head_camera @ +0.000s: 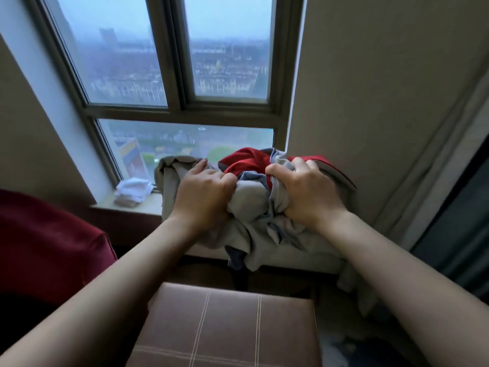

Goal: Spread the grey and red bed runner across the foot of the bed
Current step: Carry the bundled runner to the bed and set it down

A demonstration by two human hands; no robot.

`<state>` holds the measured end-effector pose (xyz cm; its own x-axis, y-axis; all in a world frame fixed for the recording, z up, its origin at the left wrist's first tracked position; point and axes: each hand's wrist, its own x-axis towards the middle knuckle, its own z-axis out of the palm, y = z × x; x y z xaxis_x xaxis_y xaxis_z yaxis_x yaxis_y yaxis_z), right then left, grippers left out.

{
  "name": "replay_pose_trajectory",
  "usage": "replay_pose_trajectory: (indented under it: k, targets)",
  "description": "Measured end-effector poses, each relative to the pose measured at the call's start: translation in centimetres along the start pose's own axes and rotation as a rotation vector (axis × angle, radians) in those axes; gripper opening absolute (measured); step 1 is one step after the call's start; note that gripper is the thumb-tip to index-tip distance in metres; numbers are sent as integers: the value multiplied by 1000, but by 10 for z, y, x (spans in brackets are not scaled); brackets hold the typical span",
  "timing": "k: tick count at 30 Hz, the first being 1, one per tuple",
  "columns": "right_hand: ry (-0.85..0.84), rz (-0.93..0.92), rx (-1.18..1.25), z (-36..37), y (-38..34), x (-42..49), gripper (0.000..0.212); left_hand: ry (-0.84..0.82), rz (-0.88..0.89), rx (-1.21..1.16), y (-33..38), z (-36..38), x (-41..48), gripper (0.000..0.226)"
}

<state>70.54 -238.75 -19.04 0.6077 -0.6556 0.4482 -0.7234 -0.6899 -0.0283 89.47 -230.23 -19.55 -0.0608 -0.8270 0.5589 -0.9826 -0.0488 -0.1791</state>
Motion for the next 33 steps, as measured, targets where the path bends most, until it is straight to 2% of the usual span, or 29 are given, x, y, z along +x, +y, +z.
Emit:
replay_pose_trajectory:
  k: [8, 20, 25, 29, 33]
  targets:
    - [137, -42, -1, -62, -11, 19, 53, 81, 17, 39, -12, -64, 23, 14]
    - [204, -194, 65, -103, -49, 38, 59, 113, -64, 148, -37, -130, 6, 33]
    - [221, -285, 107, -111, -81, 47, 57, 127, -138, 224, -55, -155, -19, 32]
    - [225, -354, 176, -116, -123, 52, 60, 124, -184, 291, -75, -185, -48, 42]
    - [239, -427, 227, -119, -175, 53, 61, 100, -246, 363, -97, -217, -88, 27]
